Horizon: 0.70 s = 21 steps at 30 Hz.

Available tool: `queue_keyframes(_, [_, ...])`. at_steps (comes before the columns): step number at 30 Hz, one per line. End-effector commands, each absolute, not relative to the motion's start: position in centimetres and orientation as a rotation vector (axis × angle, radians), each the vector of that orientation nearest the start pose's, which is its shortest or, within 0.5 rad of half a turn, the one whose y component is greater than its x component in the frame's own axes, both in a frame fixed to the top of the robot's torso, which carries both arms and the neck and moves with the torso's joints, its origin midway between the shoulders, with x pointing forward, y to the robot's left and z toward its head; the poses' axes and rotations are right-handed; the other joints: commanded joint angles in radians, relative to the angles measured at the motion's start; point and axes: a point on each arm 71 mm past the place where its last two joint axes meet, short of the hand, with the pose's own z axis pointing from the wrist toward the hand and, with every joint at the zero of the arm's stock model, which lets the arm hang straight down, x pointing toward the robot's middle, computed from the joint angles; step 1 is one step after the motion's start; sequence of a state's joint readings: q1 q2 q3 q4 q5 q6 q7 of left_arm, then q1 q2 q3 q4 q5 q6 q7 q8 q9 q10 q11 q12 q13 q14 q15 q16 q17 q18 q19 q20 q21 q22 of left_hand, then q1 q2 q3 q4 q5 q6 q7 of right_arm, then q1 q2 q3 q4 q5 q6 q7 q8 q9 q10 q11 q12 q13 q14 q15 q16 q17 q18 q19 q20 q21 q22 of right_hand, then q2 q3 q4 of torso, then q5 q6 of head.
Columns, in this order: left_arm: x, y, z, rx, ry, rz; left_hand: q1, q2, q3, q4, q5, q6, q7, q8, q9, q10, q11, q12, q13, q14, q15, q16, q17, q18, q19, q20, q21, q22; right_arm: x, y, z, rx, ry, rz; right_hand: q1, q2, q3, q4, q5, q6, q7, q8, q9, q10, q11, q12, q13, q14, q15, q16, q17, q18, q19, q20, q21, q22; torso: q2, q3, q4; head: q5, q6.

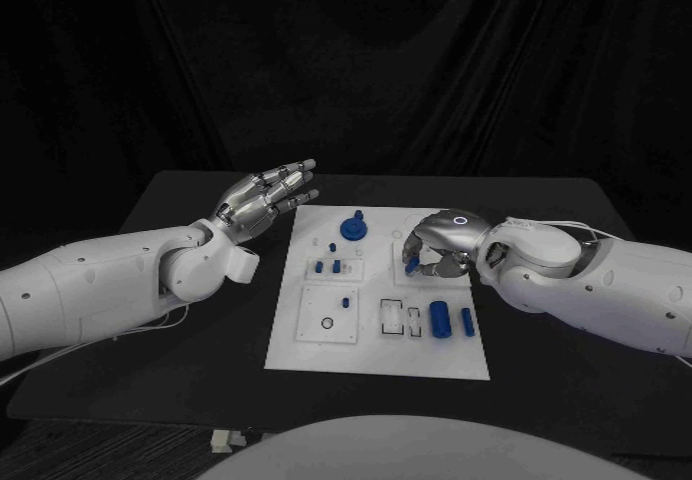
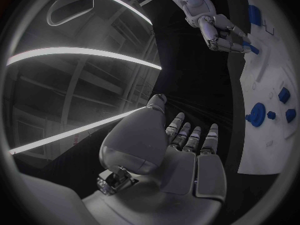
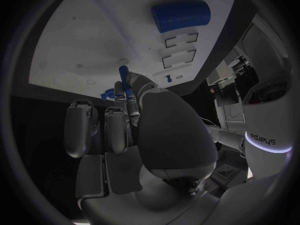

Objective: Assemble the parts on the task board

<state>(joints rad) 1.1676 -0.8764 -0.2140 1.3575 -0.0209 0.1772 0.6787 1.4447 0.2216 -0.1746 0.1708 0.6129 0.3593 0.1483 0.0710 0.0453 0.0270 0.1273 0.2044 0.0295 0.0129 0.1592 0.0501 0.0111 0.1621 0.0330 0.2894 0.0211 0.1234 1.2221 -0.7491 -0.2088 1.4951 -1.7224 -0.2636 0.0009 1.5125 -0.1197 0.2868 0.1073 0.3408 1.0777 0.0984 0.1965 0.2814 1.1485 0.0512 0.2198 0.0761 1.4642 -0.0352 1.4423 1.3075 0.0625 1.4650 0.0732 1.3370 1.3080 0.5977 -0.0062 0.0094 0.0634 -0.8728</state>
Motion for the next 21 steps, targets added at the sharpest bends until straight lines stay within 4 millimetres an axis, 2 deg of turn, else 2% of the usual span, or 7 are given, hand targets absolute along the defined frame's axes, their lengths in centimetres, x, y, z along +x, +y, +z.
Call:
queue_keyframes(1, [47.1, 26.0, -23.6, -0.951, 1.383, -1.938, 0.01, 0.0, 0.004, 0.0, 0.006, 0.006, 0.011, 0.003, 0.001, 0.002, 0.007, 0.006, 0.001, -0.003, 0.002, 0.003, 0.001, 0.009, 0.004, 0.003, 0.003, -0.001, 45.8, -15.0, -21.8, -0.627, 1.633, 0.655, 0.001, 0.006, 0.004, 0.0, -0.005, -0.001, 0.007, 0.007, 0.001, 0.006, 0.0, -0.001, 0.002, 0.063, 0.004, 0.004, 0.042, -0.012, 0.03, -0.004, 0.005, 0.196, -0.001, 0.0002, 0.0003, 0.002, 0.0])
queue_keyframes(8, [47.1, 25.9, -23.7, -0.953, 1.388, -1.933, 0.01, -0.001, 0.004, 0.0, 0.005, 0.005, 0.012, 0.004, 0.001, 0.002, 0.008, 0.006, 0.001, -0.003, 0.001, 0.003, 0.001, 0.009, 0.004, 0.003, 0.003, -0.002, 44.7, -13.7, -19.3, -0.613, 1.628, 0.704, -0.001, 0.006, 0.005, -0.001, -0.01, -0.003, 0.009, 0.006, 0.004, 0.007, 0.001, -0.004, 0.001, 0.063, 0.007, 0.005, 0.043, -0.012, 0.029, -0.001, 0.005, 0.195, -0.001, 0.0004, -0.0006, 0.005, 0.0])
queue_keyframes(17, [47.2, 25.9, -23.8, -0.956, 1.396, -1.93, 0.009, 0.0, 0.004, 0.0, 0.005, 0.005, 0.013, 0.004, 0.001, 0.002, 0.009, 0.005, 0.001, -0.003, 0.001, 0.003, 0.001, 0.009, 0.003, 0.003, 0.003, -0.002, 43.0, -10.5, -18.9, -0.628, 1.676, 0.815, 0.0, 0.005, 0.014, -0.007, -0.008, -0.017, 0.019, -0.001, 0.007, 0.008, 0.009, -0.011, 0.0, 0.063, 0.015, 0.004, 0.041, -0.012, 0.028, 0.005, 0.003, 0.195, 0.0, -0.0006, -0.0003, 0.007, 0.0])
queue_keyframes(21, [47.2, 25.9, -23.9, -0.957, 1.398, -1.929, 0.009, 0.0, 0.004, 0.0, 0.005, 0.004, 0.013, 0.004, 0.0, 0.002, 0.009, 0.005, 0.001, -0.003, 0.001, 0.002, 0.001, 0.009, 0.003, 0.003, 0.002, -0.002, 42.5, -8.8, -19.2, -0.658, 1.687, 0.849, 0.002, 0.005, 0.017, -0.009, -0.007, -0.022, 0.022, -0.004, 0.008, 0.008, 0.011, -0.013, -0.001, 0.063, 0.017, 0.005, 0.042, -0.012, 0.027, 0.007, 0.003, 0.195, 0.0, -0.0009, 0.0, 0.004, 0.0])
